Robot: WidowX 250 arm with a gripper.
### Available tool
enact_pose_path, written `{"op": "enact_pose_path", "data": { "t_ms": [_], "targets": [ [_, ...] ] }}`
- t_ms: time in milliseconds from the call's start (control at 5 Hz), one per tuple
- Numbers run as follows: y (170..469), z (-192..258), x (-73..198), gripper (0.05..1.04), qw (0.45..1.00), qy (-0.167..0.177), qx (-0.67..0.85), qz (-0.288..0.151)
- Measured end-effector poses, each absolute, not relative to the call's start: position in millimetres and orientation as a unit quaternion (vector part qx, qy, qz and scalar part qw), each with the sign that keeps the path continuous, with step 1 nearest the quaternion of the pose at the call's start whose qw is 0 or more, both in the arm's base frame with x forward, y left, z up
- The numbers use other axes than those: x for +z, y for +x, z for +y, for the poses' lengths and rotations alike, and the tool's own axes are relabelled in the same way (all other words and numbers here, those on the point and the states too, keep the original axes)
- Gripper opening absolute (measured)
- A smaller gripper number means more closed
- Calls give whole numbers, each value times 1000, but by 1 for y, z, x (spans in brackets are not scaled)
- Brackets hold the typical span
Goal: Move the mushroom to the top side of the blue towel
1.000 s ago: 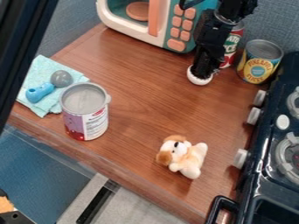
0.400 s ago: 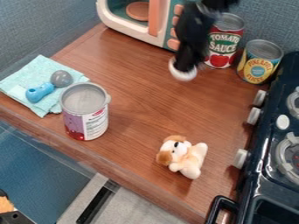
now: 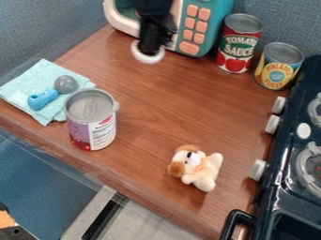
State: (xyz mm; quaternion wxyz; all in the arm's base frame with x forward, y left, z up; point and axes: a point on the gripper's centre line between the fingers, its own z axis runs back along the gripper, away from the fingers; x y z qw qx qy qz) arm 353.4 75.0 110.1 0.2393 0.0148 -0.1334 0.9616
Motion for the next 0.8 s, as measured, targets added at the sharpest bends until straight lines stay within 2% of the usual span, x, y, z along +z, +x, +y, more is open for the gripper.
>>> {"op": "enact_pose_path", "data": {
  "t_ms": [200,600,800],
  "targets": [
    [332,129,103,223,158,31,979,-128],
    [326,181,72,223,109,43,987,-111],
    [329,195,67,223,105,43,987,-109]
  ]
}}
